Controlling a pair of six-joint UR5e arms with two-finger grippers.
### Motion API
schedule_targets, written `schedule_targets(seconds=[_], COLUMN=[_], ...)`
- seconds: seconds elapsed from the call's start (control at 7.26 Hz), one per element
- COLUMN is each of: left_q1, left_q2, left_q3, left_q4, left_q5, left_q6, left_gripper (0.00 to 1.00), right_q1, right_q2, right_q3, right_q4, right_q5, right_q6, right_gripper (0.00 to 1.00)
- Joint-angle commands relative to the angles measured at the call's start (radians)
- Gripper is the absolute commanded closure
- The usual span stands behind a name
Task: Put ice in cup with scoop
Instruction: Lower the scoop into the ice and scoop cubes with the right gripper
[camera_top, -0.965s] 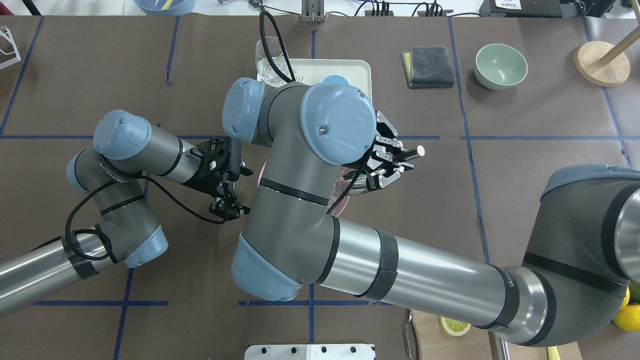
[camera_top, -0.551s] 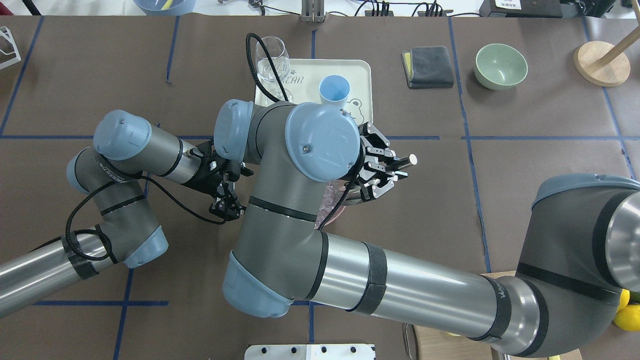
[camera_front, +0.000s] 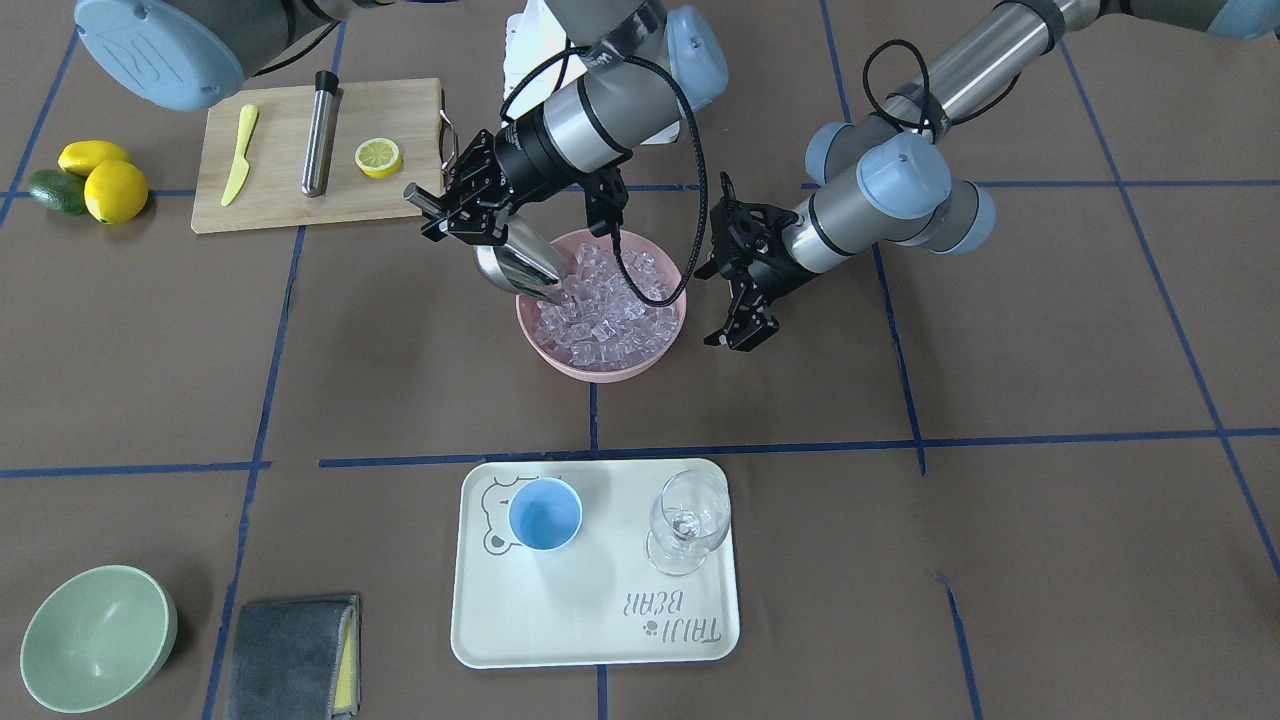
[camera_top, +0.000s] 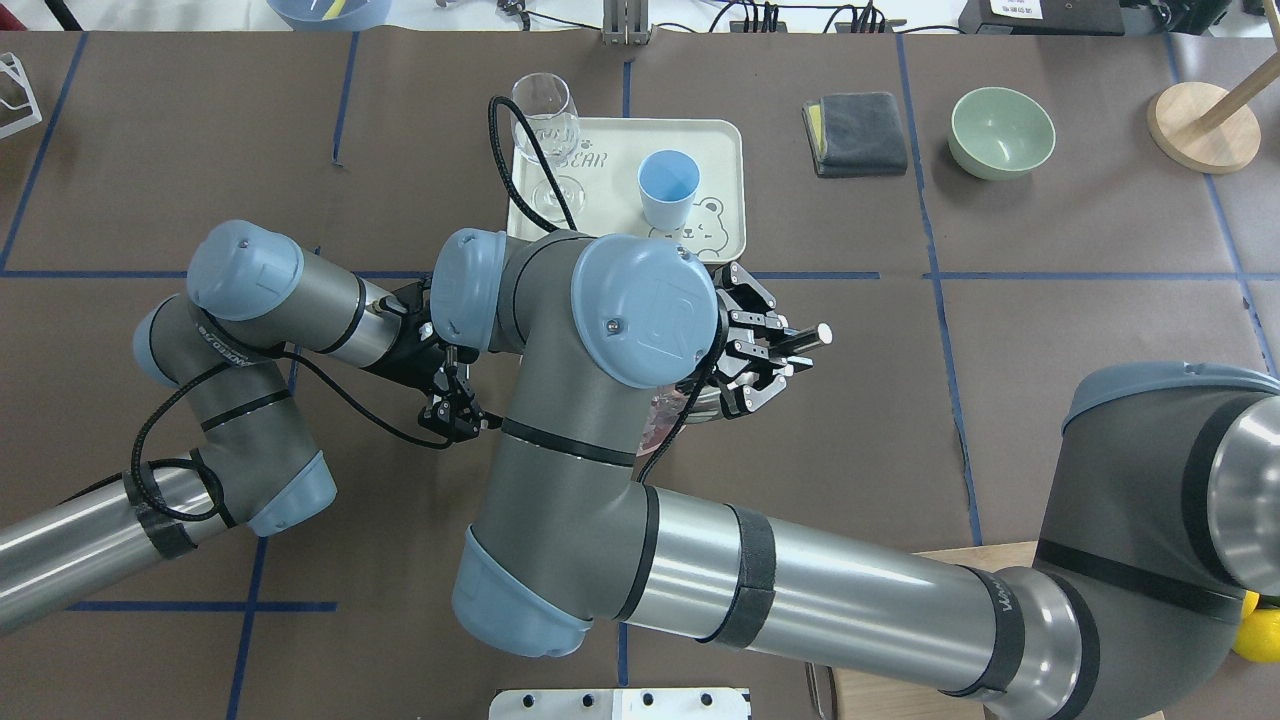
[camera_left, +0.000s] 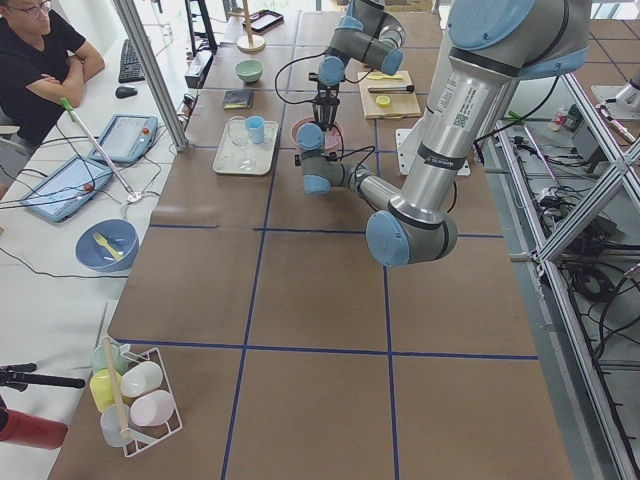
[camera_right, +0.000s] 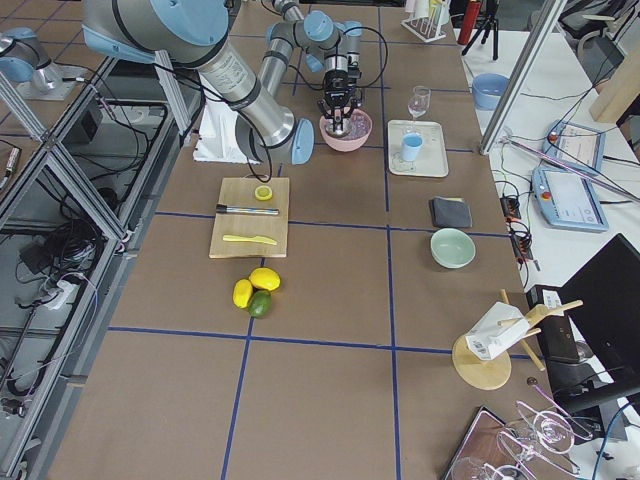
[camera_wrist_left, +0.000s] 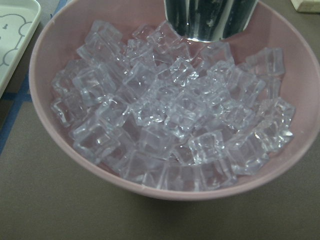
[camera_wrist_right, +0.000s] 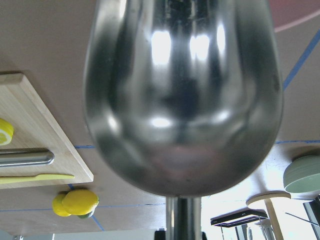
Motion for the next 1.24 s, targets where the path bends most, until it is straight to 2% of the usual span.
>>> schedule_targets(seconds=[0.0,1.1], left_q1=[0.0,0.0], left_q2=[0.002,0.002], left_q3=[0.002,0.004], left_q4=[0.0,0.0], left_q5=[0.0,0.0], left_q6=[0.002,0.002], left_gripper=[0.0,0.0], right_q1=[0.0,0.019], right_q2=[-0.01,-0.016], right_q3=[0.005,0.008], right_q4=[0.041,0.048], right_q5=[0.006,0.009], right_q6=[0.003,0.017], right_gripper=[1.0,1.0])
